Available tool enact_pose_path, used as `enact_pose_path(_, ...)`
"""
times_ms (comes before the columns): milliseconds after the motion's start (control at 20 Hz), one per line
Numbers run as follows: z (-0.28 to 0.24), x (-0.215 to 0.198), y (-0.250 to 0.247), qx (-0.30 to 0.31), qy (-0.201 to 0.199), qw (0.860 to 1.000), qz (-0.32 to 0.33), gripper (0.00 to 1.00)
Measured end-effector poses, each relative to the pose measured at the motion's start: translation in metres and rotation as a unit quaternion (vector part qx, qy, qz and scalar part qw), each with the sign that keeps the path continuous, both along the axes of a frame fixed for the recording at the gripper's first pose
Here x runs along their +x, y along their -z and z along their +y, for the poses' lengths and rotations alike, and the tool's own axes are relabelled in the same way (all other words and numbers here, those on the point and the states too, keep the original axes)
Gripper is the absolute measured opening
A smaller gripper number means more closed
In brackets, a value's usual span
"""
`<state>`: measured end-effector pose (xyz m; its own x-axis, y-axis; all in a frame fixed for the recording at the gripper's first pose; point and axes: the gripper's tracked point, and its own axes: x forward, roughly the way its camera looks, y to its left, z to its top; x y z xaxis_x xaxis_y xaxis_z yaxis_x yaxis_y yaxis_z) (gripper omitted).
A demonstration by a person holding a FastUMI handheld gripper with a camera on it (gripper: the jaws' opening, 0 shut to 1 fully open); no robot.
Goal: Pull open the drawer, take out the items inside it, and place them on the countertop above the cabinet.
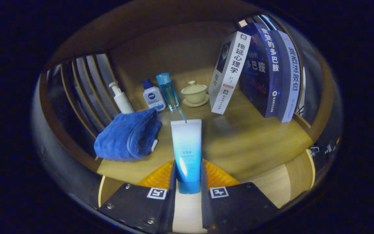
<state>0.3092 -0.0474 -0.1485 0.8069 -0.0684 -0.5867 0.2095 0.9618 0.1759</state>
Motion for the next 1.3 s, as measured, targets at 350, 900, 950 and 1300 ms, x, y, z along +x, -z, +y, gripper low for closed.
enact_pose_path(350, -0.014, 0.027, 0.011, -0.018, 0.023, 0.999, -0.014, 0.34)
enact_pose_path(900, -0.002, -0.032, -0.043, -0.015, 0.029, 0.999, -0.039, 0.99)
enact_pose_path(950, -0.001, -0.042, -0.052, -0.012, 0.032, 0.998, -0.045, 0.98)
enact_pose_path(1300, 0.006, -0.125, -0.099, -0.042, 0.029, 0.997, -0.057, 0.99)
